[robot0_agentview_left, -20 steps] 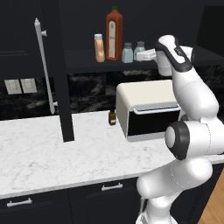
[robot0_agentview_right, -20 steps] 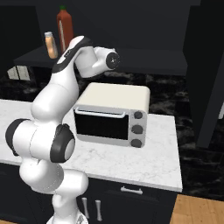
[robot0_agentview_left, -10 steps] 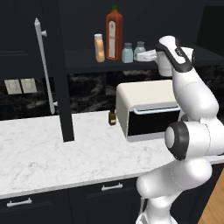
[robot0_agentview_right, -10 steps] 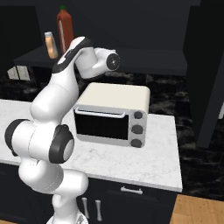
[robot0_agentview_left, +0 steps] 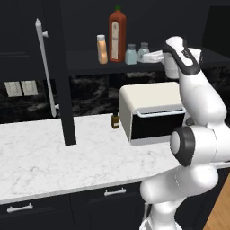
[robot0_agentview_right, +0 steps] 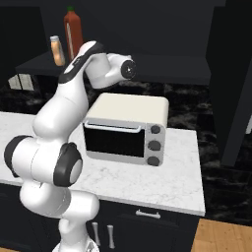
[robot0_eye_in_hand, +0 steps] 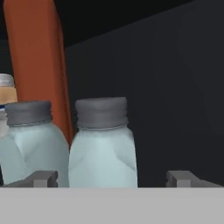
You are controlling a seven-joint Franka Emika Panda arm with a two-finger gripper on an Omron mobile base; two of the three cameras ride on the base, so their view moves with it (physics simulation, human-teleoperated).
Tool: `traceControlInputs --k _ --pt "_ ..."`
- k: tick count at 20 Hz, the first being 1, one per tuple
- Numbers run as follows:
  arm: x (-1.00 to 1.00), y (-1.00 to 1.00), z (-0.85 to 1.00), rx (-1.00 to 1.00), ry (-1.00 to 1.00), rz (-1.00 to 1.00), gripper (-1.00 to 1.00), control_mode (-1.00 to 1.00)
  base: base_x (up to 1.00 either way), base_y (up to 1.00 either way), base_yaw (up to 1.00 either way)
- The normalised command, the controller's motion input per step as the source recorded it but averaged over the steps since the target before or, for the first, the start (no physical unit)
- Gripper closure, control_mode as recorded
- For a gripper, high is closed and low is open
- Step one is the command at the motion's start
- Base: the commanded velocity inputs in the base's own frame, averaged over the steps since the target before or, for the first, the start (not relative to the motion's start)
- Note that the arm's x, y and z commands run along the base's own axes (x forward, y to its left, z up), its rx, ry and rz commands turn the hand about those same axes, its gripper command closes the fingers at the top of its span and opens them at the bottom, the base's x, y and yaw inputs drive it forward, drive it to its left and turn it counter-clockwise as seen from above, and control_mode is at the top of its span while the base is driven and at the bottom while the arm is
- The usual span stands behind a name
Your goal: Put the shaker and condiment bottle from the counter next to their counterparts in the cabinet.
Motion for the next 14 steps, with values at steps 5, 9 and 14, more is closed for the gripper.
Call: traceControlInputs --k 5,9,14 --pt "-0.40 -0.06 0.20 0.00 -0.03 0.00 -1.00 -1.00 0.00 0.00 0.00" --pt "-0.48 0.00 0.22 0.00 -0.04 0.00 -1.00 -1.00 0.00 0.00 0.00" --pt "-0.57 -0.08 0.16 0.01 -0.04 -0.01 -1.00 -1.00 0.00 0.00 0.00"
